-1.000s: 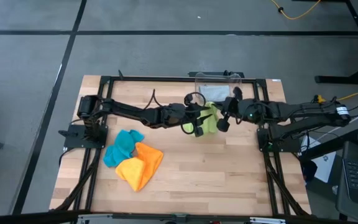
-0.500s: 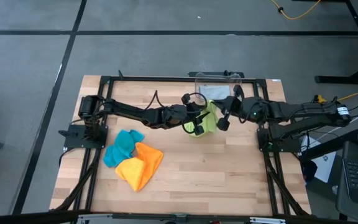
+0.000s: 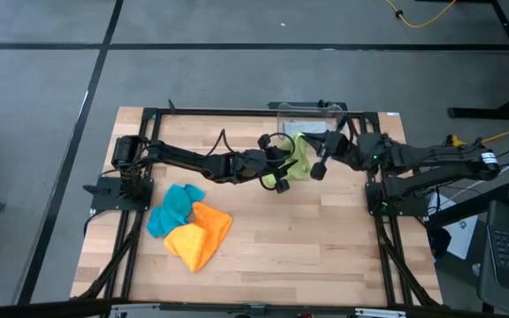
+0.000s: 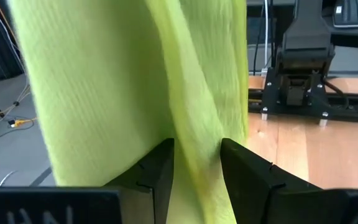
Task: Fold microfiber towels
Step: Fold the green microfiber
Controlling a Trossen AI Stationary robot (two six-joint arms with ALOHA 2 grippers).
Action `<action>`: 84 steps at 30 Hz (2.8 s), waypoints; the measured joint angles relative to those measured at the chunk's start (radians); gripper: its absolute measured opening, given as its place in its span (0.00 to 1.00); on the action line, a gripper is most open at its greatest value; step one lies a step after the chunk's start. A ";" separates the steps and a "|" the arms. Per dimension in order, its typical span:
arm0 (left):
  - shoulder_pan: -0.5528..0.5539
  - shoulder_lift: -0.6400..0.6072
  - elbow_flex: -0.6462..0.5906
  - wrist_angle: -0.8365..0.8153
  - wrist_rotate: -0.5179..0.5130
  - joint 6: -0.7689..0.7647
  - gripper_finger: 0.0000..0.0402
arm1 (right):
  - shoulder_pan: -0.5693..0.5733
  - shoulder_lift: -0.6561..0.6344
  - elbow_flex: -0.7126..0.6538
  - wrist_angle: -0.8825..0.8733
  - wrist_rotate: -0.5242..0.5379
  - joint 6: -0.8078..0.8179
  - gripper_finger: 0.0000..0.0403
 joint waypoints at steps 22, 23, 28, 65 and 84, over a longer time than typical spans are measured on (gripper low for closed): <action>0.000 0.000 0.000 -0.039 0.036 -0.025 0.31 | 0.001 -0.083 0.000 0.227 -0.073 -0.140 0.01; 0.000 0.000 0.000 -0.039 0.037 -0.025 0.31 | 0.000 -0.083 0.000 0.227 -0.079 -0.140 0.01; 0.000 0.000 0.000 -0.039 0.108 -0.024 0.31 | 0.000 -0.083 0.000 0.226 -0.105 -0.141 0.01; 0.009 -0.001 0.000 -0.075 0.427 -0.020 0.31 | 0.000 -0.082 0.000 0.173 -0.106 -0.140 0.01; 0.009 -0.001 0.000 -0.163 0.324 -0.016 0.01 | 0.000 -0.082 0.000 0.091 -0.083 -0.140 0.01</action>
